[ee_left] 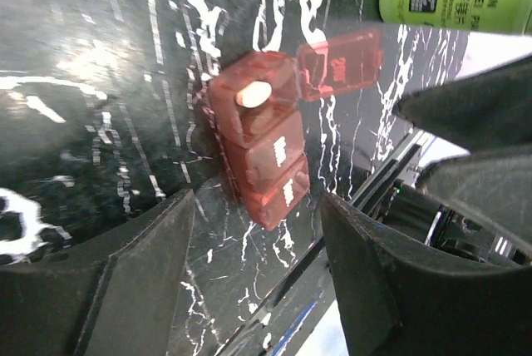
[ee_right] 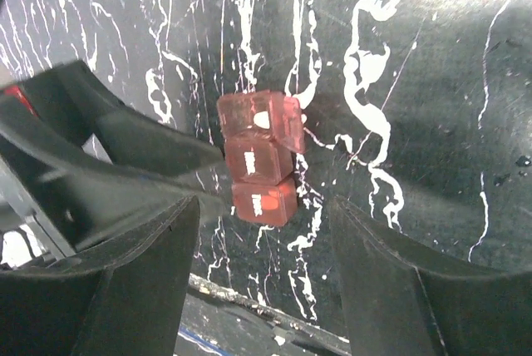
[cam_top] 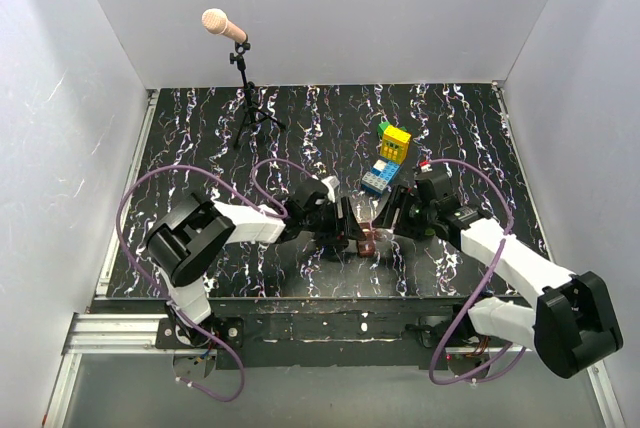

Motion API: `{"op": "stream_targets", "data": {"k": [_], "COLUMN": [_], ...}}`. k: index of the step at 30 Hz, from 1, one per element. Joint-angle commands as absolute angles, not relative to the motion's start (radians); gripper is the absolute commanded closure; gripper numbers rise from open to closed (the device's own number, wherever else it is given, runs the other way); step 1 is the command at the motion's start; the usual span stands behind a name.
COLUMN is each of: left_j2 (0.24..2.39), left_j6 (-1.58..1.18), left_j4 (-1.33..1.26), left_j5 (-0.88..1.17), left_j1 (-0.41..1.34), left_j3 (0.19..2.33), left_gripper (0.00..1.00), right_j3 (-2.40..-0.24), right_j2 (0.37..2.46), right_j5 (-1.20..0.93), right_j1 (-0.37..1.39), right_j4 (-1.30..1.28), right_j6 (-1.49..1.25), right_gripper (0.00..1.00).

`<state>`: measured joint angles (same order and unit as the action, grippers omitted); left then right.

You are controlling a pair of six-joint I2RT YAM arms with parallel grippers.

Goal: Sort the pills into containers

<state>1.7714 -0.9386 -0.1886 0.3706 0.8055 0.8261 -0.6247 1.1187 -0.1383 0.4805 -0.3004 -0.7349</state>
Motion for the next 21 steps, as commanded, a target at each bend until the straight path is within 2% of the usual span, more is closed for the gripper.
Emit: {"op": "stream_targets", "data": {"k": [1,4,9,21], "left_j2": [1.799,1.815,1.833,1.85], "left_j6": [-0.943,-0.95,-0.957,-0.905], "left_j4": [-0.183,-0.186,-0.186,-0.087], "left_j5": [0.316,0.285,0.265,0.215], "left_j1": [0.854,0.882,0.893,0.893], "left_j3": [0.845,0.847,0.842,0.874], "left_gripper": [0.39,0.42,0.49,0.64], "right_j3": [-0.656,-0.679,-0.706,-0.727], "right_j2": [1.153,1.195,1.262,1.348], "right_j5": [-0.149,-0.172,-0.189,-0.198], "right_j1": [0.45,0.439,0.436,0.419], "right_j4": [-0.242,-0.235,-0.221,-0.176], "right_j6": [-0.742,-0.73,-0.723,-0.709], "right_gripper": [0.3,0.38,0.44,0.51]}}
